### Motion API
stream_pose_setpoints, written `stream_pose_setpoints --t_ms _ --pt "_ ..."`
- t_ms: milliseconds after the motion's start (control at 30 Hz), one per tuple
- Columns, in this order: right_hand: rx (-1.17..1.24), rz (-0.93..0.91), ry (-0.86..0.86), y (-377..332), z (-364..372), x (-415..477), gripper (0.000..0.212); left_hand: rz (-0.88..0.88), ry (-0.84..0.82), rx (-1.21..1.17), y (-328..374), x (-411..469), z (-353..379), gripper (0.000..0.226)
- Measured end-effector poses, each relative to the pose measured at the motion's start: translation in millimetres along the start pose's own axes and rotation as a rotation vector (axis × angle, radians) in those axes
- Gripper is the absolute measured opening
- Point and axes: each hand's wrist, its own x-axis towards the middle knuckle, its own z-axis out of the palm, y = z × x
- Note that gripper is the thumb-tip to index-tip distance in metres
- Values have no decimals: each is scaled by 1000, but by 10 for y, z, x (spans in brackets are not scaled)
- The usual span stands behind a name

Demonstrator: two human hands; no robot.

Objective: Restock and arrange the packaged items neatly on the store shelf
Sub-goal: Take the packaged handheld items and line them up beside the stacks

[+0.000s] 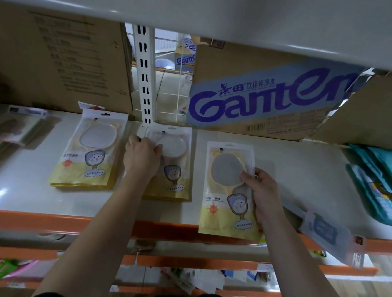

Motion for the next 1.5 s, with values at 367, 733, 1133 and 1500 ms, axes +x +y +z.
stream_pose_setpoints --t_ms 367,733,1133,1500 --pt "-193 -24 -149 -139 999 112 14 217 266 55 -907 -254 -610 34" --pt "-293 1 -300 75 2722 117 26 99 213 103 -2151 -392 -963 35" --pt "-639 -151 -213 307 3309 110 65 83 221 20 -2196 -384 -974 53" --pt "-955 -242 -229 321 3233 178 39 82 232 6 -2220 -378 -946 52"
